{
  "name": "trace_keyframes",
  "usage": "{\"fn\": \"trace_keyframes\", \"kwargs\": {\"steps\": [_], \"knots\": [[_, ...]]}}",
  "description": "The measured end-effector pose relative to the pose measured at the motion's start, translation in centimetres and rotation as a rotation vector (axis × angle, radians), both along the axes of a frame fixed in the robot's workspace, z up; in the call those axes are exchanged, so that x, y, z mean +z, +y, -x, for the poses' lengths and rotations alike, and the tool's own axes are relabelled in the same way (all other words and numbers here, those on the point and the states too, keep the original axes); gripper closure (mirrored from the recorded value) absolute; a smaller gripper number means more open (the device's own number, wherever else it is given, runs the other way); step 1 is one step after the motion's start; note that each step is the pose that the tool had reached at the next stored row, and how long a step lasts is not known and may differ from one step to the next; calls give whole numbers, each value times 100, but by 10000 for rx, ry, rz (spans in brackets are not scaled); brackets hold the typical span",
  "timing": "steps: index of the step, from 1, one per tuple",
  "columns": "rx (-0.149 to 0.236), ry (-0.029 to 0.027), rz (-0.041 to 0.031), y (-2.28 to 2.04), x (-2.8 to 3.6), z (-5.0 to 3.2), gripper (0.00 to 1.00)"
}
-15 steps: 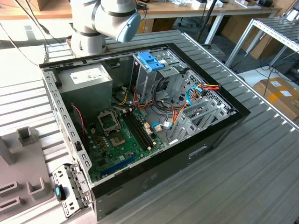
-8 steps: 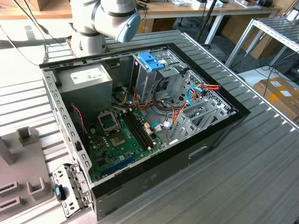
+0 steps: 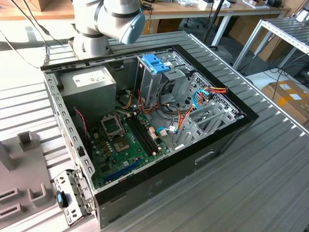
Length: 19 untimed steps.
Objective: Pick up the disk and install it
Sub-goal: 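Reach for the disk, then pick up the disk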
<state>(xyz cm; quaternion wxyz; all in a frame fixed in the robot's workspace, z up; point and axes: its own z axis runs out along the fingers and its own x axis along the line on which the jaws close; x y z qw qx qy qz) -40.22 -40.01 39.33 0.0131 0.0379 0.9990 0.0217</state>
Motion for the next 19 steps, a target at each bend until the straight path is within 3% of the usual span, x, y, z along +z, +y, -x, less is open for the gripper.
{"fn": "trace_keyframes", "kwargs": {"steps": [8,19], "knots": [[0,0,1,-18,0,108,89],[13,1,1,-18,0,119,89]]}}
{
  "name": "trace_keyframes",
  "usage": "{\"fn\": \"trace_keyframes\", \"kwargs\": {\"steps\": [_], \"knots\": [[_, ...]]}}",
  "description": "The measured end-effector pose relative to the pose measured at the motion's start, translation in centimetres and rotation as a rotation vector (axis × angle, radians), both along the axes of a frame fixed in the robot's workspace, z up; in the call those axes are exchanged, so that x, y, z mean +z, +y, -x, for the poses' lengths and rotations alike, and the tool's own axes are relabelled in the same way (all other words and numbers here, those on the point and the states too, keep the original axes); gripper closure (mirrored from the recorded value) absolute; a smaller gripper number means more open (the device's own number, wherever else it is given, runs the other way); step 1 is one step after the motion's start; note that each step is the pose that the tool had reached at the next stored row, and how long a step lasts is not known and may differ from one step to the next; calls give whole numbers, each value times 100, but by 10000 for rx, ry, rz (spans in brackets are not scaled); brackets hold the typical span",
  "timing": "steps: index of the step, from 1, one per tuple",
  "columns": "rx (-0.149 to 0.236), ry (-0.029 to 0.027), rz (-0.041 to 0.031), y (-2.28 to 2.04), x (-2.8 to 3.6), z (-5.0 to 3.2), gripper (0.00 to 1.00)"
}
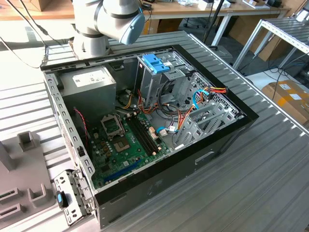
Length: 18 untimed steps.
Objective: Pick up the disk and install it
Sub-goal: 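Pick up the disk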
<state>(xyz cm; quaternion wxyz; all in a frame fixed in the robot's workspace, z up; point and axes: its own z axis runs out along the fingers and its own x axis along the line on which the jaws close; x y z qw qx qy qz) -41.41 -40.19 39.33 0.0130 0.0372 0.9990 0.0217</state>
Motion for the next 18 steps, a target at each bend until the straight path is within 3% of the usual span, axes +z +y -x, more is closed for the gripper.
{"fn": "trace_keyframes", "kwargs": {"steps": [5,18], "knots": [[66,-1,0,0,0,0,89],[697,-1,0,0,0,0,89]]}}
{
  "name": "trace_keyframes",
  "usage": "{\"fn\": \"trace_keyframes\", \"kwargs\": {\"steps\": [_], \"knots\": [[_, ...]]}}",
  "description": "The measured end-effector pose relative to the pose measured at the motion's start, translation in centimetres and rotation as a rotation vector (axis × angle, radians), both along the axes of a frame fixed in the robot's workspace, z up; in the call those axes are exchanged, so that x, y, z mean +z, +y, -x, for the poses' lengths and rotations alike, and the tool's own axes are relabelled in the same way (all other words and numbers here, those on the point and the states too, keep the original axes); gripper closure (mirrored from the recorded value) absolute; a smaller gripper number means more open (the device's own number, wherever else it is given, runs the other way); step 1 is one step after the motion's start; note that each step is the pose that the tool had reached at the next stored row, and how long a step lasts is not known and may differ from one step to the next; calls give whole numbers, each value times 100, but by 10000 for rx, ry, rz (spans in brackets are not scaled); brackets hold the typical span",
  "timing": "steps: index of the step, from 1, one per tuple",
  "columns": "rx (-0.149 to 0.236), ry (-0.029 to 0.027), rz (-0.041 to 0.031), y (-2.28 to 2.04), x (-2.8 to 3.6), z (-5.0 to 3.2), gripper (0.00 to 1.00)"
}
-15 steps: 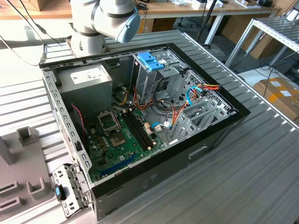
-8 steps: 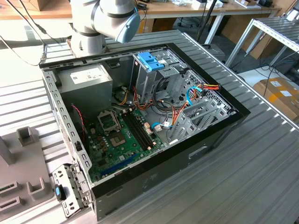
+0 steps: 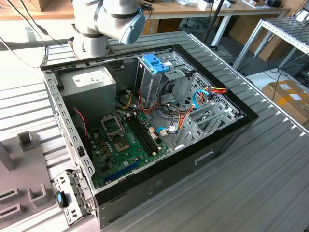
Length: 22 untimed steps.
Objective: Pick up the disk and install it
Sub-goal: 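Pick up the disk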
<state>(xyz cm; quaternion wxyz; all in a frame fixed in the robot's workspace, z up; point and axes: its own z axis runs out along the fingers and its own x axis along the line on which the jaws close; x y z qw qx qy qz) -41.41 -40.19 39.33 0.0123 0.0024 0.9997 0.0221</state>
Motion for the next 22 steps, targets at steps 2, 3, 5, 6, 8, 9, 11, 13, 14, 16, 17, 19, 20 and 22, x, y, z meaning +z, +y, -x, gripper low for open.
{"fn": "trace_keyframes", "kwargs": {"steps": [2,3,5,6,8,9,11,13,14,16,17,19,20,22], "knots": [[87,0,0,0,0,0,89],[121,0,0,0,0,0,89],[198,0,0,0,0,0,89],[231,0,0,0,0,0,89],[324,0,0,0,0,0,89],[356,0,0,0,0,0,89],[434,0,0,0,0,0,89],[557,-1,0,0,0,0,89],[621,0,0,0,0,0,89],[694,-1,-1,0,0,0,89],[736,0,0,0,0,0,89],[848,0,0,0,0,0,89],[873,0,0,0,0,0,89],[968,0,0,0,0,0,89]]}}
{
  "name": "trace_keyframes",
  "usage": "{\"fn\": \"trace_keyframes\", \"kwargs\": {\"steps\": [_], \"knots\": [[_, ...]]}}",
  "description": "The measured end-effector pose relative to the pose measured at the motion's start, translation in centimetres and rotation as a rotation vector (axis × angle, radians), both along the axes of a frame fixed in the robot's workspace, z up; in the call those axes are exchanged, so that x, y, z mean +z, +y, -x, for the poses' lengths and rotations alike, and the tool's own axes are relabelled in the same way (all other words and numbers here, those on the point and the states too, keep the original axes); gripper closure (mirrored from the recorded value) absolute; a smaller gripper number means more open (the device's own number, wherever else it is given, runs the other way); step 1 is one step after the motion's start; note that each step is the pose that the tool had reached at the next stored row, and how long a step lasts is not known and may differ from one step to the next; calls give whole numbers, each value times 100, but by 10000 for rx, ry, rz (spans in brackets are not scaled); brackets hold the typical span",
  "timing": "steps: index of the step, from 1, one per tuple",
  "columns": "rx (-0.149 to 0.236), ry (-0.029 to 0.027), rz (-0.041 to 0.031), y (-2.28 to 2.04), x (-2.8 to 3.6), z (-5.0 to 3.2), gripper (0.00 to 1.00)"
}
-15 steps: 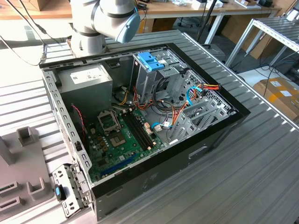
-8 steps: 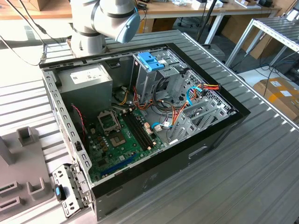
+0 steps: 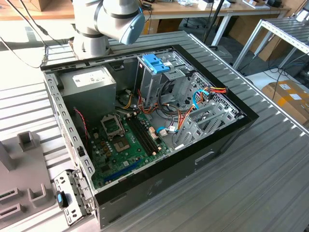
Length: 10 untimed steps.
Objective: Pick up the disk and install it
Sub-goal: 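Pick up the disk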
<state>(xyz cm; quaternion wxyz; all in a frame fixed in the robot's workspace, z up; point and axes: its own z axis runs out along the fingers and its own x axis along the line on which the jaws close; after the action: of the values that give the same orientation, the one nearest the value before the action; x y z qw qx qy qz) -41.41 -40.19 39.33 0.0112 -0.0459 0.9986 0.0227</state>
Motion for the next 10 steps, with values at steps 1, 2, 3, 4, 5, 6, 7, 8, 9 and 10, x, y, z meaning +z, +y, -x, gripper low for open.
{"fn": "trace_keyframes", "kwargs": {"steps": [1,2,3,4,5,6,7,8,9,10], "knots": [[36,0,0,0,0,0,89],[57,0,0,0,0,0,89],[86,-1,0,0,0,0,89],[103,0,0,0,0,0,89],[120,0,0,0,0,0,89],[134,0,0,0,0,0,89],[160,0,0,0,0,0,89],[199,0,0,0,0,0,89],[233,0,0,0,0,0,89],[250,0,0,0,0,0,89]]}}
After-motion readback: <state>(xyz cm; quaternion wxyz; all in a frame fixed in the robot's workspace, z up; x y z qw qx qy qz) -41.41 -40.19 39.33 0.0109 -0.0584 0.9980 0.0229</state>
